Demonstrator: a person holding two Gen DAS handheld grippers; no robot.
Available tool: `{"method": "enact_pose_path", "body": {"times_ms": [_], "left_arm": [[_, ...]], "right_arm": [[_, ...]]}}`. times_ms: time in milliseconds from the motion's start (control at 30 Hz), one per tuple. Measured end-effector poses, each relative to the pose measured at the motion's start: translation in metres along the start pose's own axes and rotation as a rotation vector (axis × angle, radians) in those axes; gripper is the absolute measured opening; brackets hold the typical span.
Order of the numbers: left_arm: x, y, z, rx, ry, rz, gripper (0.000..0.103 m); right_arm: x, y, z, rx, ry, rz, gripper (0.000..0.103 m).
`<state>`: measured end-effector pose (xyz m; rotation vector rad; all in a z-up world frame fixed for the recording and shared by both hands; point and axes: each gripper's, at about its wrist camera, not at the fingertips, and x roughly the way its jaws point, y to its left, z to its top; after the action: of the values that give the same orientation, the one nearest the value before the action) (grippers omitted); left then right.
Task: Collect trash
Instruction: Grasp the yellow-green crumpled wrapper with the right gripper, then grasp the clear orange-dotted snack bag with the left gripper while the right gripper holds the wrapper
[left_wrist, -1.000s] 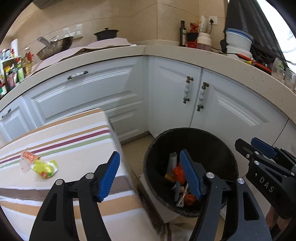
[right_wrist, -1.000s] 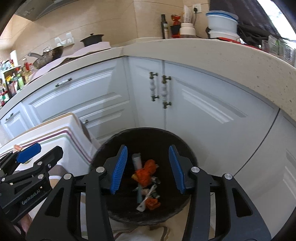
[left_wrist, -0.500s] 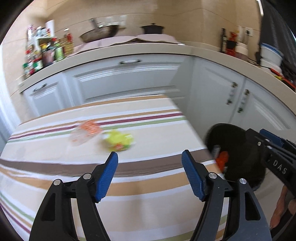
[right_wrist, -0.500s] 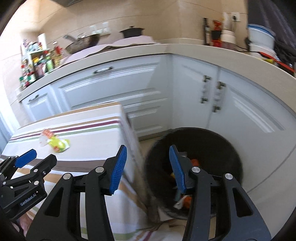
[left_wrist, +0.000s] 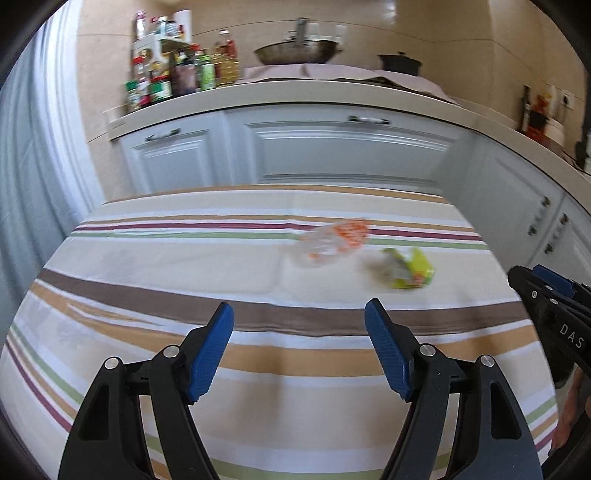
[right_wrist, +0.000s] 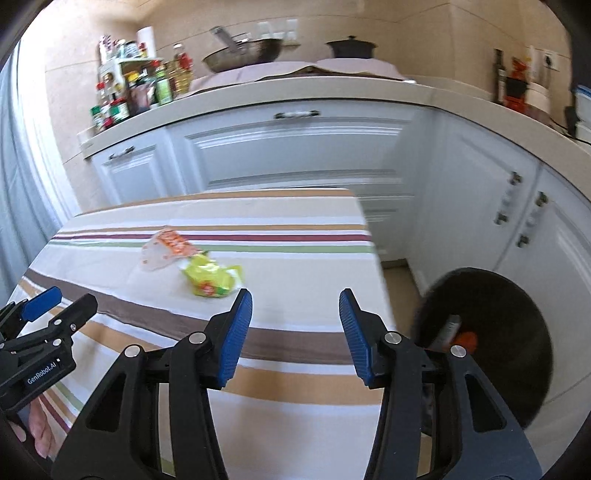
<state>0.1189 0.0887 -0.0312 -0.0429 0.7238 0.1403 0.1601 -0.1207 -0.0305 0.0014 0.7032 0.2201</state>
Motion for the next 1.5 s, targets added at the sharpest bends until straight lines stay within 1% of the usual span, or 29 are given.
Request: {"method": "enact_pose_path", "body": {"times_ms": [67, 367, 533, 700, 800, 867, 900, 933, 1033, 1267, 1500], "left_arm": [[0.001, 0.013, -0.001, -0.015, 0.001, 0.019, 0.071], [0.014, 0.066, -0.001, -0.087, 0.021, 0.095, 0.072], [0.020, 0.085, -0.002, -0.106, 0.029, 0.130, 0.072], [0.028, 0.099, -0.003, -0.131, 0.046, 0.138, 0.072], [0.031, 0.097, -0.003, -0.126, 0.050, 0.130, 0.072], [0.032, 0.094, -0.002, -0.120, 0.049, 0.124, 0.072], [0.034, 0.092, -0.001, -0.117, 0.050, 0.117, 0.072], [0.035, 0.090, 0.000, -0.114, 0.050, 0.111, 0.072], [0.038, 0.084, 0.003, -0.103, 0.051, 0.097, 0.072], [0.045, 0.063, 0.010, -0.073, 0.049, 0.053, 0.072], [0.052, 0.034, 0.021, -0.023, 0.043, 0.000, 0.073]], "right_arm": [[0.006, 0.012, 0.002, -0.013, 0.002, 0.015, 0.058], [0.041, 0.055, 0.011, -0.064, 0.056, 0.076, 0.060], [0.066, 0.070, 0.015, -0.087, 0.101, 0.082, 0.062], [0.088, 0.073, 0.018, -0.092, 0.153, 0.060, 0.062], [0.096, 0.072, 0.019, -0.086, 0.181, 0.059, 0.062], [0.099, 0.070, 0.019, -0.080, 0.193, 0.064, 0.058], [0.101, 0.069, 0.019, -0.077, 0.201, 0.063, 0.052], [0.102, 0.068, 0.019, -0.074, 0.207, 0.063, 0.050], [0.102, 0.066, 0.019, -0.073, 0.209, 0.063, 0.047], [0.096, 0.059, 0.022, -0.075, 0.182, 0.052, 0.046], [0.089, 0.038, 0.032, -0.065, 0.141, 0.015, 0.046]]}}
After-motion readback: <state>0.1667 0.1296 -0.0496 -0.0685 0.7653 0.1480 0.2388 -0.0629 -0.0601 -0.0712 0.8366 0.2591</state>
